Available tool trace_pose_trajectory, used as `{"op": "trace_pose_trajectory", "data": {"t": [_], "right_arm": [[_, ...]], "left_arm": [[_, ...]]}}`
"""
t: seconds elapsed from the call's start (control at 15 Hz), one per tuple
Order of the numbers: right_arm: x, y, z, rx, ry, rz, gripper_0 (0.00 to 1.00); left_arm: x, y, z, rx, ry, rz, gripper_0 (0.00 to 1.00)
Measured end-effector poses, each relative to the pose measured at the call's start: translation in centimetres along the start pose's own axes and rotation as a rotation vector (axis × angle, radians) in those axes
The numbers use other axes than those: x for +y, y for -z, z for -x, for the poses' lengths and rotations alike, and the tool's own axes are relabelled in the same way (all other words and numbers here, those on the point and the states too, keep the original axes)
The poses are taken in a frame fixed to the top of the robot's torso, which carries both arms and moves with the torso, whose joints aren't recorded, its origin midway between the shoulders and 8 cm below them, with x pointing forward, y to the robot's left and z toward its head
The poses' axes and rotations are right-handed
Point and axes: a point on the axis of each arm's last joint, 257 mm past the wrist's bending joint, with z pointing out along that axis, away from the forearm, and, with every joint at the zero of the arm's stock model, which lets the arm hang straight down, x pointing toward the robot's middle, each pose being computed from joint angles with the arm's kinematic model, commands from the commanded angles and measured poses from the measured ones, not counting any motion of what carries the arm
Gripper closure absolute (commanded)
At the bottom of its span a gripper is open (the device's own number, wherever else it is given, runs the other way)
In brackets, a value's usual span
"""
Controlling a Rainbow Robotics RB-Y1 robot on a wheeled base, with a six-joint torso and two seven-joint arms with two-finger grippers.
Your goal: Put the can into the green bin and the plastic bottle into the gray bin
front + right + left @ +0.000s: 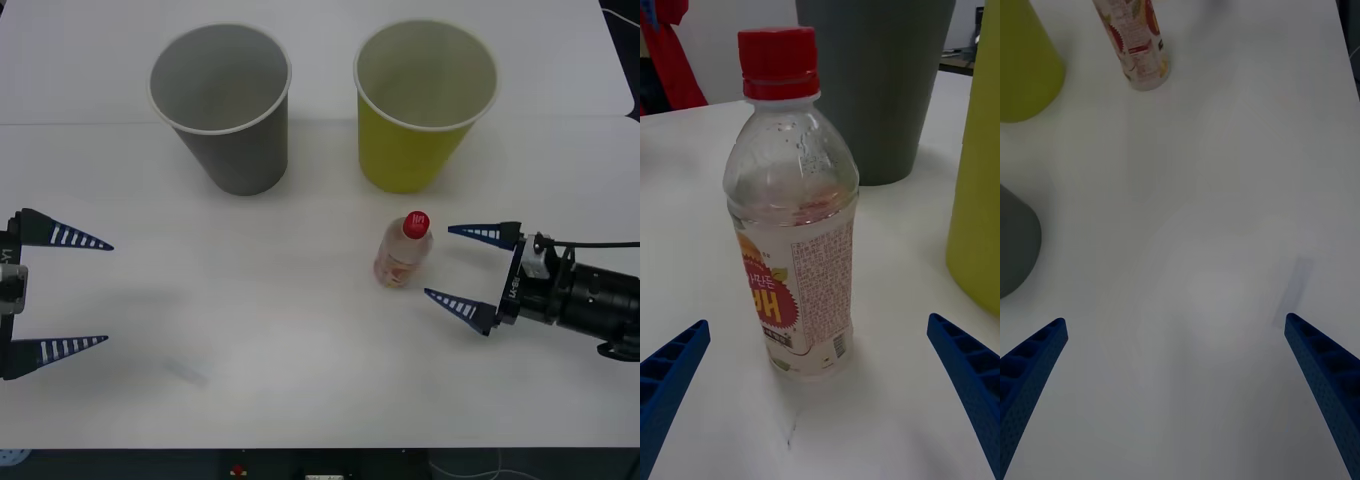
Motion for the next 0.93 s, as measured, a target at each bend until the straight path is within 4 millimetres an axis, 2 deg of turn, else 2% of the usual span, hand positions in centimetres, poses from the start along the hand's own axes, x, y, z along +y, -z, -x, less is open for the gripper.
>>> {"op": "trace_pose_trajectory", "data": {"t": [0.47,0.73,0.8,0.87,0.93], "right_arm": [[0.6,-4.9,0.1,-0.059,-0.031,-0.018,0.00],[1.4,-6.8,0.5,-0.076,-0.031,-0.015,0.00],[1.5,-7.0,0.5,-0.075,-0.027,-0.013,0.12],[1.5,-7.0,0.5,-0.074,-0.024,-0.012,0.65],[1.6,-7.1,0.5,-0.074,-0.018,-0.012,0.84]], "left_arm": [[0.0,0.0,0.0,0.000,0.000,0.000,0.00],[0.0,0.0,0.0,0.000,0.000,0.000,0.00],[0.0,0.0,0.0,0.000,0.000,0.000,0.00],[0.0,0.0,0.0,0.000,0.000,0.000,0.00],[0.0,0.0,0.0,0.000,0.000,0.000,0.00]]}}
